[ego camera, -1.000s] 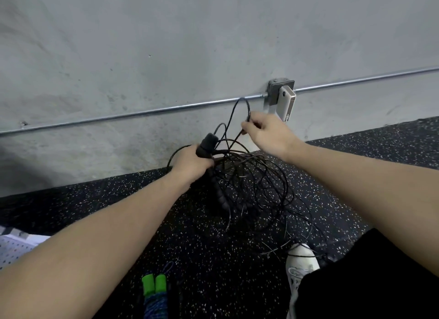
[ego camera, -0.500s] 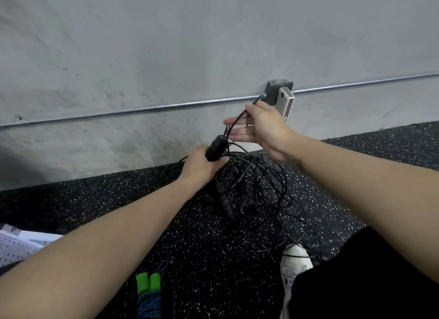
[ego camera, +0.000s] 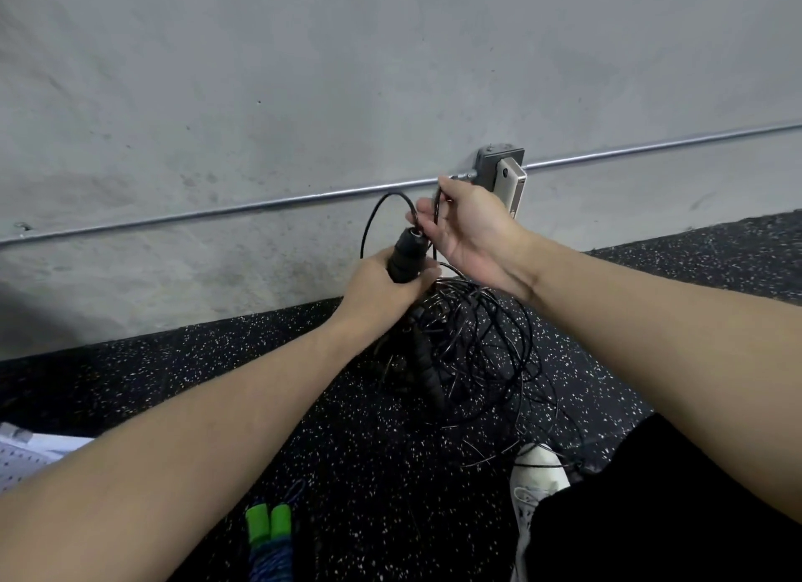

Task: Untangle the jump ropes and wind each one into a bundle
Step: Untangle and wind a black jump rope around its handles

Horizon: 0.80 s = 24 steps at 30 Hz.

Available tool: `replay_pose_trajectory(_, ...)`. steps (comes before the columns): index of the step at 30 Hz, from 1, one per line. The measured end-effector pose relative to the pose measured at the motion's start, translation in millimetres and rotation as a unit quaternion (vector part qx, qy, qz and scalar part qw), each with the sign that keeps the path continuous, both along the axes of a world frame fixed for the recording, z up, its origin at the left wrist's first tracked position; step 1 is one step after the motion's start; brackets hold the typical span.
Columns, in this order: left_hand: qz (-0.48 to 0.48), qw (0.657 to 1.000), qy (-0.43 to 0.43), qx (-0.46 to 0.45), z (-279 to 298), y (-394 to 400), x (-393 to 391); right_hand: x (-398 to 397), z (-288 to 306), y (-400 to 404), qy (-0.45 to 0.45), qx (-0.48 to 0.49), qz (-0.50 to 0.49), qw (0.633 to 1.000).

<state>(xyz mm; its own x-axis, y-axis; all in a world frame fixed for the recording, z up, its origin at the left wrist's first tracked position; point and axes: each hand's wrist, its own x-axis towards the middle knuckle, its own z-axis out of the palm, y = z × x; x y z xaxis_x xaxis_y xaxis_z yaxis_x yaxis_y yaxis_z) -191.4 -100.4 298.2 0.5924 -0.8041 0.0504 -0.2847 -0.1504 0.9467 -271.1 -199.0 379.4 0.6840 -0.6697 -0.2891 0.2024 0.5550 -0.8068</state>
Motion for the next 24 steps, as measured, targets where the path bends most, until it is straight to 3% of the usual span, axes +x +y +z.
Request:
replay_pose_trajectory(5, 0.004, 0.998, 0.05, -0.031, -1.2, -0.5, -1.5, -2.1, 1.8, 1.6, -0.021, 0.039, 0.029, 0.999)
replay_pose_trajectory(12, -0.021, 0.997, 0.051, 0.056, -9.8, 2.7, 4.2, -7.5, -9.6, -1.4, 0.011, 0.023, 0.08, 0.996)
replay_pose_trajectory(14, 0.005, 0.997, 0.066, 0.047, -8.9, 2.1, 4.2, -7.4, -11.8, -2.5, 0.044, -0.017, 0.083, 0.995)
replay_pose_trajectory(16, 0.043, 0.993, 0.107, 0.026, -7.3, 2.7, 6.7, -9.7, -17.6, -9.3, 0.141, -0.153, 0.035, 0.977)
replay_pose_trajectory(19, 0.088, 0.982, 0.169, -0.001, -4.5, 5.6, 12.6, -21.7, -32.9, -16.8, 0.266, -0.439, -0.018, 0.858)
replay_pose_trajectory(22, 0.12, 0.977, 0.178, -0.017, 1.7, 7.8, 16.2, -30.1, -57.3, -12.0, 0.286, -0.67, 0.186, 0.659)
replay_pose_trajectory(23, 0.123, 0.974, 0.188, -0.024, 4.5, 9.0, 16.6, -31.1, -66.5, -8.2, 0.289, -0.7, 0.244, 0.606)
replay_pose_trajectory(24, 0.125, 0.97, 0.204, -0.033, 6.6, 9.6, 17.8, -31.4, -73.8, -6.7, 0.285, -0.714, 0.269, 0.581)
